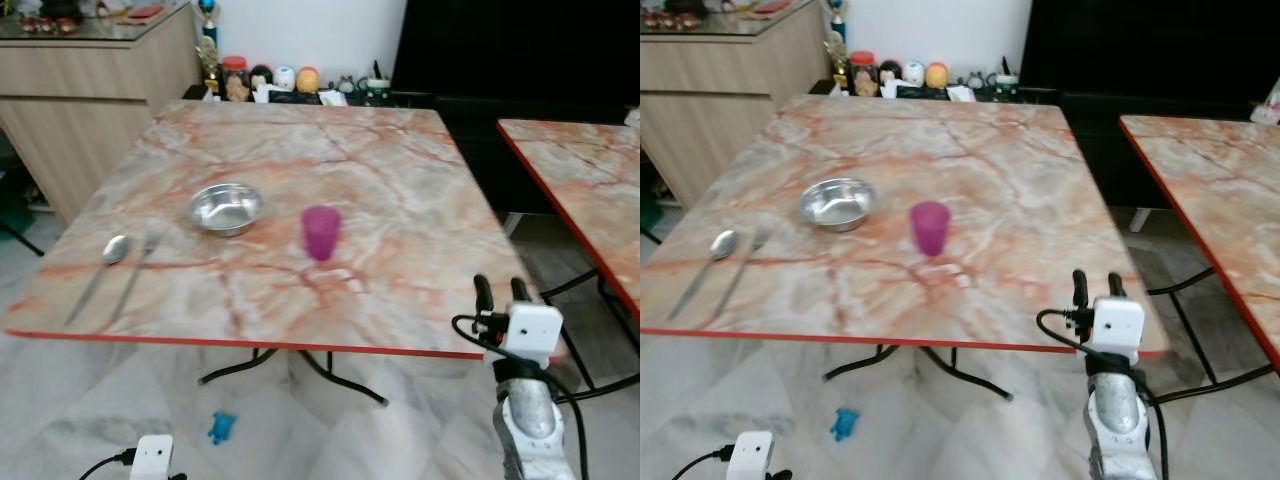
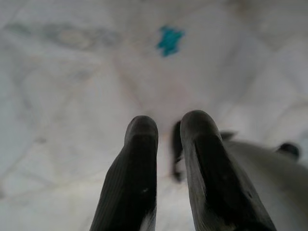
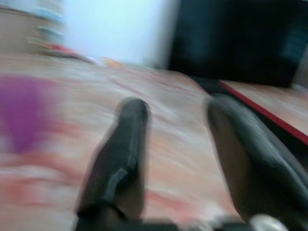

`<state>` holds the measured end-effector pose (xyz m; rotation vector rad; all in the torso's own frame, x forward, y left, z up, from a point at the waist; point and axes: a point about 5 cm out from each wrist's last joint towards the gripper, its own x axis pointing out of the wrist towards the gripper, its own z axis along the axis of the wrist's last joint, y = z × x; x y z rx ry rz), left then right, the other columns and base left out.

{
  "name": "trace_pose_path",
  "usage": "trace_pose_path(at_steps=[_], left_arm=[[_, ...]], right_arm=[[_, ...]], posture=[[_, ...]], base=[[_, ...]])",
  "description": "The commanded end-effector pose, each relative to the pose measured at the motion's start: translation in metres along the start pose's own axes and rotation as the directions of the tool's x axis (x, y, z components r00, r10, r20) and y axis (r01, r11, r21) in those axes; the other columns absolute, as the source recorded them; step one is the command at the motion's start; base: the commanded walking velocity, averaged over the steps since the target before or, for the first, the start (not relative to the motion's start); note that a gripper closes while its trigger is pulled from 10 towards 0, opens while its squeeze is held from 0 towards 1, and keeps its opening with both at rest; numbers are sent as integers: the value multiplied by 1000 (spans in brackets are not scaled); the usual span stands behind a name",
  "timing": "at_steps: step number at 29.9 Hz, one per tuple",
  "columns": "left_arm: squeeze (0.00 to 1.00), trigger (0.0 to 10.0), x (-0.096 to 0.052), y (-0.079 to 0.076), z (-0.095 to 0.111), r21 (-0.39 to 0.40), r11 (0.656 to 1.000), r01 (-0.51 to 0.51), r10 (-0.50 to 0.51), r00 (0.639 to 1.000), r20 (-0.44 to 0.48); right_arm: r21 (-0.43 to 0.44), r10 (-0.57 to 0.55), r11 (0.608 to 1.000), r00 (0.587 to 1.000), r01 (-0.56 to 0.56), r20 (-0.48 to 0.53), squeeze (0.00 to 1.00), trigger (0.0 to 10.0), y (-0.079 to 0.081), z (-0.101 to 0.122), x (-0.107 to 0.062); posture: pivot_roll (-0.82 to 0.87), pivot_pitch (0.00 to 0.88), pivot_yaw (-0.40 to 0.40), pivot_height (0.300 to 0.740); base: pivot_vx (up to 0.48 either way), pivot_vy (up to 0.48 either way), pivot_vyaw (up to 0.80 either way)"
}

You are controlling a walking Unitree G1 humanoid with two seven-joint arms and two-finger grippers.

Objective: Setting the table

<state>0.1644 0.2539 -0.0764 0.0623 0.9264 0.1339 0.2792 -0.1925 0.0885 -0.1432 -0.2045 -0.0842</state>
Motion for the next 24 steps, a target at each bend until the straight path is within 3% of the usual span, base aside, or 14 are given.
trace_pose_path(at_steps=[1, 7, 24], left_arm=[[0, 10000, 2, -9, 2, 0, 1000, 18, -18, 1000, 8], [0, 10000, 2, -12, 3, -3, 1000, 20, -20, 1000, 11], [0, 10000, 3, -14, 7, 0, 1000, 22, -22, 1000, 20]], right_arm=[[-31, 8, 999, 999, -7, 37, 0, 10000, -6, 8, 3], [-31, 32, 999, 999, -30, 38, 0, 10000, -2, 8, 3], [12, 15, 1000, 1000, -15, 17, 0, 10000, 2, 6, 3]], posture=[[126, 0, -54, 740], [132, 0, -57, 740], [135, 0, -52, 740]], base=[[0, 469, 0], [0, 468, 623], [0, 468, 0]])
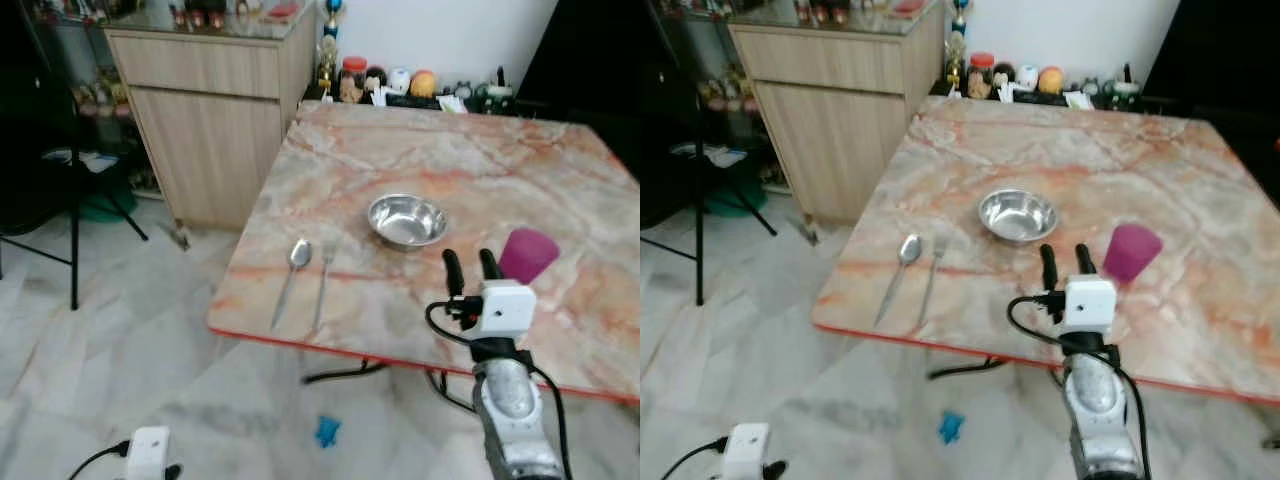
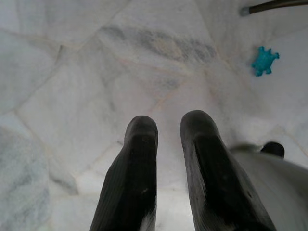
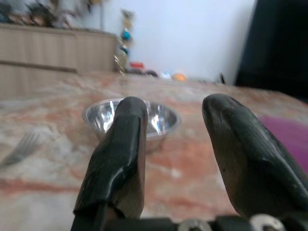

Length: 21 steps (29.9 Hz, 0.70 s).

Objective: Setting the table

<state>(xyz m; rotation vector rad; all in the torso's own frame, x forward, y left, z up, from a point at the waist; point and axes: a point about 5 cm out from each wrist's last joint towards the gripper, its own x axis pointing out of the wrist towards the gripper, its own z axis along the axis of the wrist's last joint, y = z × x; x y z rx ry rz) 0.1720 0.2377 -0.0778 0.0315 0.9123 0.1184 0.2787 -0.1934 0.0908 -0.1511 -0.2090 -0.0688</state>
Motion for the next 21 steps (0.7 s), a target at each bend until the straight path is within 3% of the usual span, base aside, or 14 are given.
trace_pose_path(at_steps=[1, 7, 21], left_arm=[[0, 10000, 0, 3, 2, 20, 1000, -4, 4, 1000, 7], [0, 10000, 0, 3, 1, 20, 1000, -6, 6, 1000, 5], [0, 10000, -1, 2, -1, 14, 1000, 1, -1, 1000, 8]], right_arm=[[20, 1, 1000, 1000, -1, 11, 0, 10000, 4, 3, 3], [23, 4, 1000, 1000, -4, 10, 0, 10000, 4, 3, 3], [28, 1, 1000, 1000, -1, 7, 0, 10000, 5, 3, 4]], posture=[[135, 0, -52, 740], [134, 0, -52, 740], [133, 0, -54, 740]], base=[[0, 458, 0], [0, 354, 0], [0, 0, 0]])
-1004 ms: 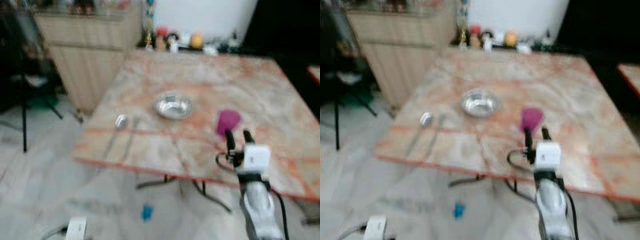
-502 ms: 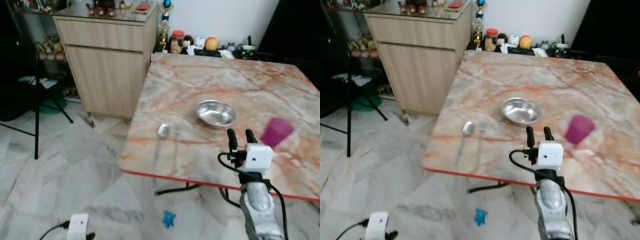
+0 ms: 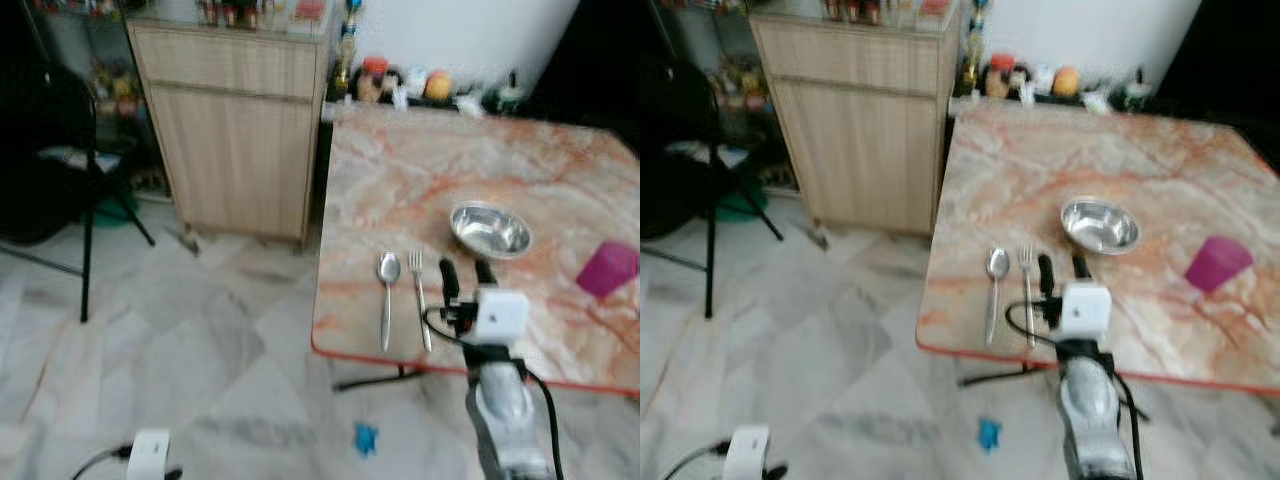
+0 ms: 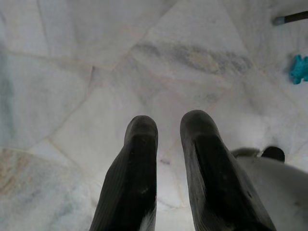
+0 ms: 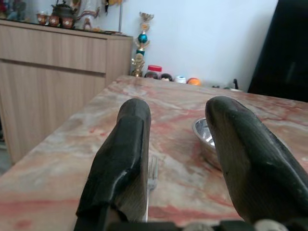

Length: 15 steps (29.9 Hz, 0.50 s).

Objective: Setting the table

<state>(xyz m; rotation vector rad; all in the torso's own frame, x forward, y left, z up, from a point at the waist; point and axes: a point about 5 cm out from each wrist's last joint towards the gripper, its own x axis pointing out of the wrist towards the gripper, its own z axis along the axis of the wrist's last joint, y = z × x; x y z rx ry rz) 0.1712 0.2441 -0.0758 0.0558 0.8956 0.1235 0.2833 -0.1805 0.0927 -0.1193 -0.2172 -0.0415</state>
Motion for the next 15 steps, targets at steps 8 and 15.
trace_pose_path(at_steps=[8, 15], left_arm=[[0, 10000, 5, -21, 9, 41, 998, 45, -45, 999, 6], [0, 10000, 5, -23, 11, 63, 997, 44, -45, 999, 13]], right_arm=[[1, -31, 1000, 999, 31, -8, 0, 10000, -9, 0, 1], [4, -21, 1000, 1000, 21, -9, 0, 10000, -6, -1, 3]], posture=[[136, 0, -54, 740], [141, 0, -56, 740]], base=[[0, 0, 0], [0, -320, 0]])
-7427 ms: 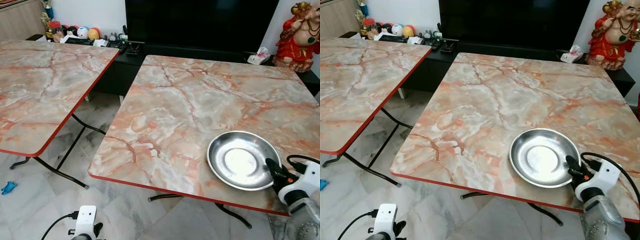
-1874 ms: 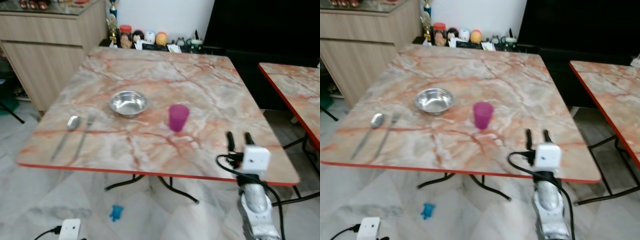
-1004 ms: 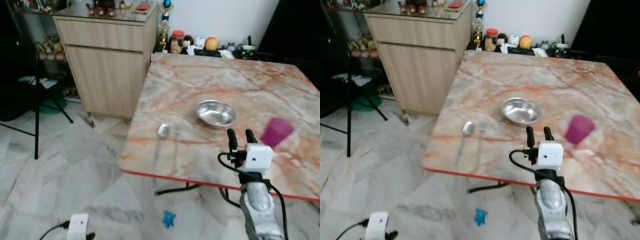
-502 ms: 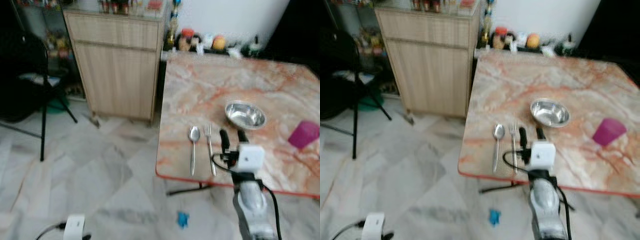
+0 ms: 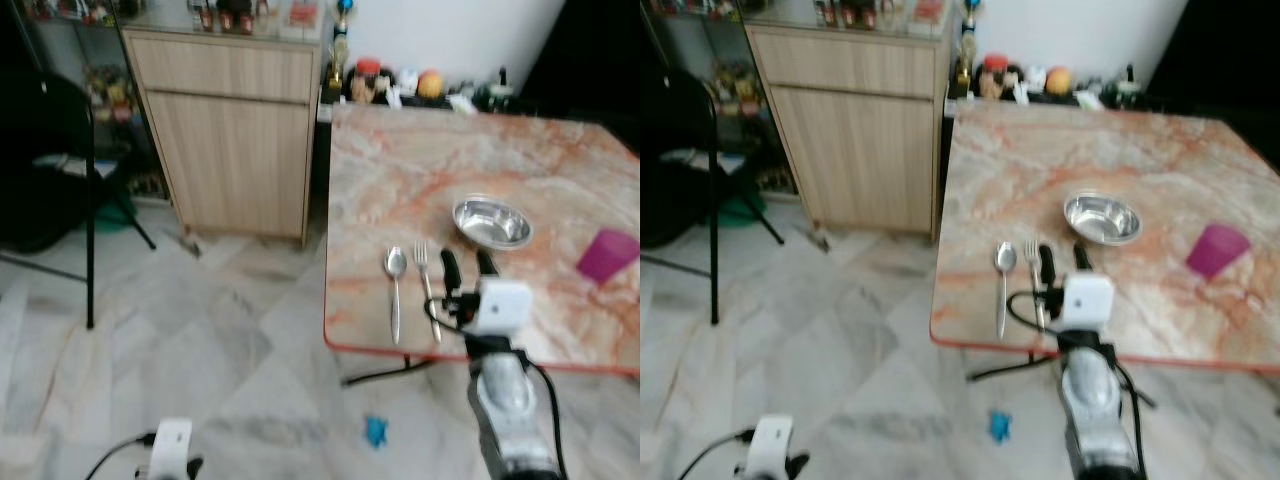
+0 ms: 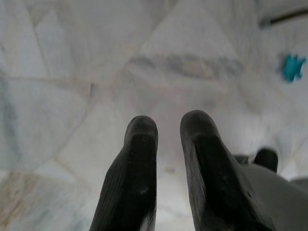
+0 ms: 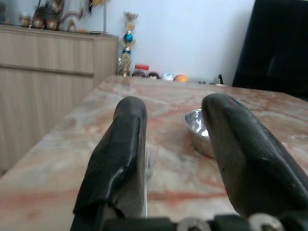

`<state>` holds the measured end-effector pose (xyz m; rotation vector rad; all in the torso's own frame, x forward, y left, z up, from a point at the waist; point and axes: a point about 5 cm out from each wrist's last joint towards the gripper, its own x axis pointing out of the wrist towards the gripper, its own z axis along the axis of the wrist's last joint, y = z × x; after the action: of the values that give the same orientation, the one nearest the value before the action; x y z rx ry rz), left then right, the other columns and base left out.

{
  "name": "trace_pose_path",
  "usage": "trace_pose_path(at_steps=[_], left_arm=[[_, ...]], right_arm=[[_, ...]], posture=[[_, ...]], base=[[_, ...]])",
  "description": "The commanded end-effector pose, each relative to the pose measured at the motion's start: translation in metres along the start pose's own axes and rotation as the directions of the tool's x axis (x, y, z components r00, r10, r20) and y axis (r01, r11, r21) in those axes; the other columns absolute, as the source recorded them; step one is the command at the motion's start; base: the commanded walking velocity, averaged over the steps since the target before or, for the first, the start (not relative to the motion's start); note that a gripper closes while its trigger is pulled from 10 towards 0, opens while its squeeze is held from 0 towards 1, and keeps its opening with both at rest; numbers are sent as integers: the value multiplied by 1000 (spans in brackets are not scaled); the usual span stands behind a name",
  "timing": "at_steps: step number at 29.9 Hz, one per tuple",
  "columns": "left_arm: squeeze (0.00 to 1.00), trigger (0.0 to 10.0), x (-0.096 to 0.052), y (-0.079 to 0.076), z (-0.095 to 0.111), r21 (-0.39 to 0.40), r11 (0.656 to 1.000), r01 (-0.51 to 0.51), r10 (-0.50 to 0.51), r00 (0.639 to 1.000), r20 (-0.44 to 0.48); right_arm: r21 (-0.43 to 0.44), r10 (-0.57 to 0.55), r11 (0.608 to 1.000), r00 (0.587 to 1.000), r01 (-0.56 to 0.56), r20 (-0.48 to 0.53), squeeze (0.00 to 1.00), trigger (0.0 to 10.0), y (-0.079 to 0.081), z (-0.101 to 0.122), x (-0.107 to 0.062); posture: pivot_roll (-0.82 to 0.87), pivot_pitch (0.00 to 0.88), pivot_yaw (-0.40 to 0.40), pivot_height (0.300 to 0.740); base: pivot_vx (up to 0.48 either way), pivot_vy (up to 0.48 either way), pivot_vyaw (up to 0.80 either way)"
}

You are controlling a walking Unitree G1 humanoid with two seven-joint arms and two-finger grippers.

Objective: Setting the table

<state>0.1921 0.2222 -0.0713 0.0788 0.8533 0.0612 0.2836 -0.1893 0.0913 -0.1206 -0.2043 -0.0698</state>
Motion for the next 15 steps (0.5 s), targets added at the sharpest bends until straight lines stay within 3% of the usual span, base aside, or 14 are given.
trace_pose_path(at_steps=[1, 13, 15], left_arm=[[0, 10000, -2, 0, -8, 19, 1000, 2, -1, 999, -32], [0, 10000, -2, 2, -8, 20, 1000, -5, 5, 1000, -28], [0, 10000, -2, 1, -9, 9, 1000, -10, 10, 999, -30]], right_arm=[[9, 7, 1000, 1000, -7, 6, 0, 10000, 3, 2, 3], [3, 8, 1000, 1000, -8, 1, 0, 10000, 2, 1, 3], [2, 7, 1000, 1000, -7, -2, 0, 10000, 2, 1, 2]], posture=[[141, 0, -56, 740], [138, 0, -55, 740], [138, 0, -56, 740]], base=[[0, -469, 0], [0, -464, 0], [0, 0, 0]])
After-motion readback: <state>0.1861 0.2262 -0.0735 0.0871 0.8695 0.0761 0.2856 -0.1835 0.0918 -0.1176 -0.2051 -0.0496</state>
